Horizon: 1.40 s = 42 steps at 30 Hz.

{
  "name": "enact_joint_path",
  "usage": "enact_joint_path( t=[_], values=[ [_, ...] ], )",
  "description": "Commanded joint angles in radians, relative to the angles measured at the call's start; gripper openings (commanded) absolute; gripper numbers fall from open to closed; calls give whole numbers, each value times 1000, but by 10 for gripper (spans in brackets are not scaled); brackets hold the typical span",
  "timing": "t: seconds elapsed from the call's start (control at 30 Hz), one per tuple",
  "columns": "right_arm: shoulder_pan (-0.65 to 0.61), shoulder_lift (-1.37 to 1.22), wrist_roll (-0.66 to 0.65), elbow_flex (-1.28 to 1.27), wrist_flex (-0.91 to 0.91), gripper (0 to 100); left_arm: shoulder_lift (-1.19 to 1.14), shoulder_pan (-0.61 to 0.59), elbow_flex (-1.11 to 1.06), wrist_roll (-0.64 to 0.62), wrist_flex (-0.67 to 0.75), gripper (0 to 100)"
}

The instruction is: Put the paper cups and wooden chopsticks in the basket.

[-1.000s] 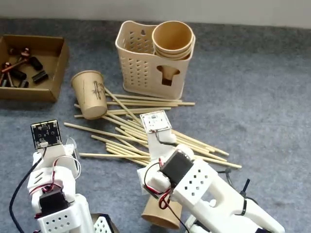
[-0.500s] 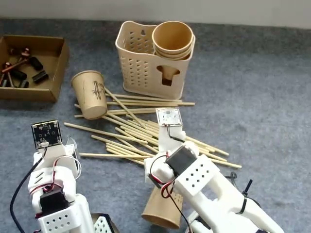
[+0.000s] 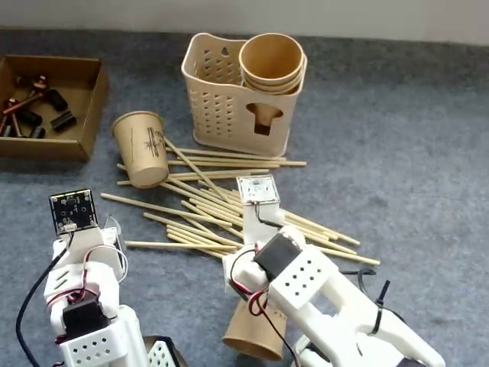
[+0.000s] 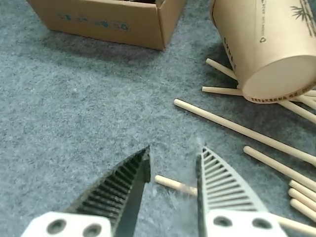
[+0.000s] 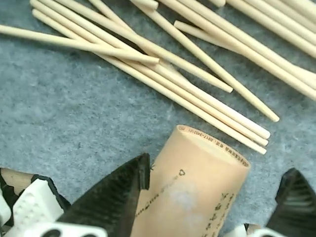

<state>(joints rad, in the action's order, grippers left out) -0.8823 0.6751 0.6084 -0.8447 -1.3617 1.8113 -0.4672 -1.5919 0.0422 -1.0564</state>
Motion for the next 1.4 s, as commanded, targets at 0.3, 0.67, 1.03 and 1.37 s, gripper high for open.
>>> enact_joint_path(
  t=[0.3, 0.67, 1.03, 1.37],
  values=[
    [-10, -358, 51, 15, 39, 386, 8, -8, 4, 9, 23, 158],
    [-2, -367, 43, 18, -1, 385, 8, -8, 4, 9, 23, 158],
    [-2, -367, 5, 196, -191, 298, 8, -8, 4, 9, 23, 158],
    [41, -369, -106, 199, -194, 120, 8, -8, 4, 9, 23, 158]
  ],
)
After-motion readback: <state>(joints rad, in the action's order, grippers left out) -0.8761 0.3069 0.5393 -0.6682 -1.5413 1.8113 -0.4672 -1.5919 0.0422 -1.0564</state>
